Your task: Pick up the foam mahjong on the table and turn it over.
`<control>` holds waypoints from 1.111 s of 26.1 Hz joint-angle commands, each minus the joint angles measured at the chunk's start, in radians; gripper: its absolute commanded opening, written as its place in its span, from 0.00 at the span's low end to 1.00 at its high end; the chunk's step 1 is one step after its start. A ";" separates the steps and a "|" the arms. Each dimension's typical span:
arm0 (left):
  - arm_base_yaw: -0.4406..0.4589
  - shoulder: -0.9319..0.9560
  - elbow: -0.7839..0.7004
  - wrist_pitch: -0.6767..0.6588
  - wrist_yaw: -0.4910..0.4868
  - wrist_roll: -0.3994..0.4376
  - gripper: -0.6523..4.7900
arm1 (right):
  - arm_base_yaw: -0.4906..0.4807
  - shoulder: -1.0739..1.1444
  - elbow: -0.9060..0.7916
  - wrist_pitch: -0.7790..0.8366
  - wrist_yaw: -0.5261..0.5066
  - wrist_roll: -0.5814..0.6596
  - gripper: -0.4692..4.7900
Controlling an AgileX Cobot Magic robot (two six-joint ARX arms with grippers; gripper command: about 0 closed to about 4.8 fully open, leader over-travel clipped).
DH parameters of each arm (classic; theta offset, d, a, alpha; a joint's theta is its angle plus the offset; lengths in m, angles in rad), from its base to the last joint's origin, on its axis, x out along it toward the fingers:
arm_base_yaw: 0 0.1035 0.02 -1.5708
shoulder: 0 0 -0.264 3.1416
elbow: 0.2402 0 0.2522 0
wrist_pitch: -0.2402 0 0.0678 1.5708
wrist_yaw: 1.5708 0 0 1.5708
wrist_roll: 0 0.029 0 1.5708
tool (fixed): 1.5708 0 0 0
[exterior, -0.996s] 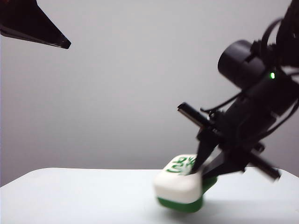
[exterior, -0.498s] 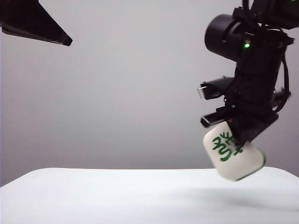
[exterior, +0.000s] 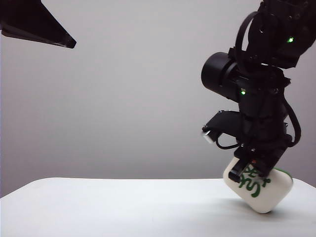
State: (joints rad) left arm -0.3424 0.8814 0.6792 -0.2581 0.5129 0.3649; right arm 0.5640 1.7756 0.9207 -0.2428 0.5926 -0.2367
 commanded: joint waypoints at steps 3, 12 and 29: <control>0.000 0.000 0.003 0.012 0.003 -0.006 0.11 | 0.053 -0.008 0.007 -0.006 -0.100 0.033 0.30; 0.000 0.005 0.003 0.011 0.004 -0.006 0.11 | 0.129 -0.008 0.054 -0.049 -0.212 0.113 0.46; 0.000 0.004 0.003 0.003 -0.059 -0.039 0.11 | 0.153 -0.134 0.189 -0.254 -0.438 0.288 0.16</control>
State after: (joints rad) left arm -0.3428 0.8871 0.6792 -0.2604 0.4923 0.3225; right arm 0.7147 1.6730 1.1069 -0.4976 0.1604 0.0303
